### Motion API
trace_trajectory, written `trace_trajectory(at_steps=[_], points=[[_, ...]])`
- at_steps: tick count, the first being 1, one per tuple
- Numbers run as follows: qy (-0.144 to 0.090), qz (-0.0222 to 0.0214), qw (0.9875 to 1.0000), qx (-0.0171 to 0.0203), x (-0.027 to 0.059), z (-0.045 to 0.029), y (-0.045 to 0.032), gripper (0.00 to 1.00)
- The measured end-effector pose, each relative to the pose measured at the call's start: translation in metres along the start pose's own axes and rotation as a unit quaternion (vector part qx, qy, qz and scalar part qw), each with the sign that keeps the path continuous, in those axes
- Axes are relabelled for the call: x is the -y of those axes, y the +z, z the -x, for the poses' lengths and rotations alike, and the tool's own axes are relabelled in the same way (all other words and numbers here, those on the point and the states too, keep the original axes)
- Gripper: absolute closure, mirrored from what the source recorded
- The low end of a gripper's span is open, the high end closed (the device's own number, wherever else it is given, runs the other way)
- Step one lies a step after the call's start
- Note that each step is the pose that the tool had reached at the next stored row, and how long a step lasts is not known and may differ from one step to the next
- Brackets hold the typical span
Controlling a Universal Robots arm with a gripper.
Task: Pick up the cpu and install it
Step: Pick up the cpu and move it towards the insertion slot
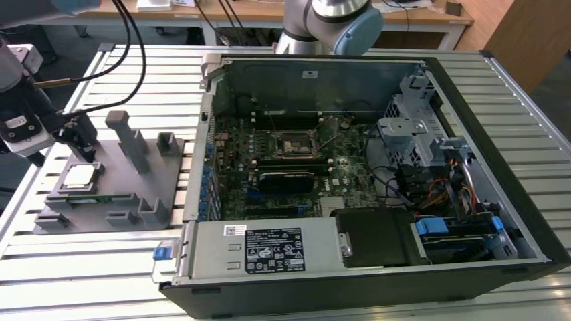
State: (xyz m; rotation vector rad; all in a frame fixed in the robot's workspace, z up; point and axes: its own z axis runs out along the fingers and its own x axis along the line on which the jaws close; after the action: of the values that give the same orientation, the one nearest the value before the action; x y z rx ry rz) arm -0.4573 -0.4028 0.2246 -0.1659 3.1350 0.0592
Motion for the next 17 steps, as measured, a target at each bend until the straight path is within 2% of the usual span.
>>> trace_trajectory(at_steps=[4, 14, 15, 16, 17], points=[[0.008, 0.0000, 1.0000, 0.0003, 0.0003, -0.0001, 0.0073, 0.18], [0.008, 0.0000, 1.0000, 0.0003, 0.0008, -0.0014, 0.0253, 0.18], [0.008, 0.0000, 1.0000, 0.0004, 0.0009, -0.0014, 0.0291, 0.18], [0.008, -0.0001, 1.0000, 0.0004, 0.0010, -0.0015, 0.0309, 0.19], [0.009, -0.0001, 1.0000, 0.0004, 0.0007, -0.0019, 0.0345, 0.26]])
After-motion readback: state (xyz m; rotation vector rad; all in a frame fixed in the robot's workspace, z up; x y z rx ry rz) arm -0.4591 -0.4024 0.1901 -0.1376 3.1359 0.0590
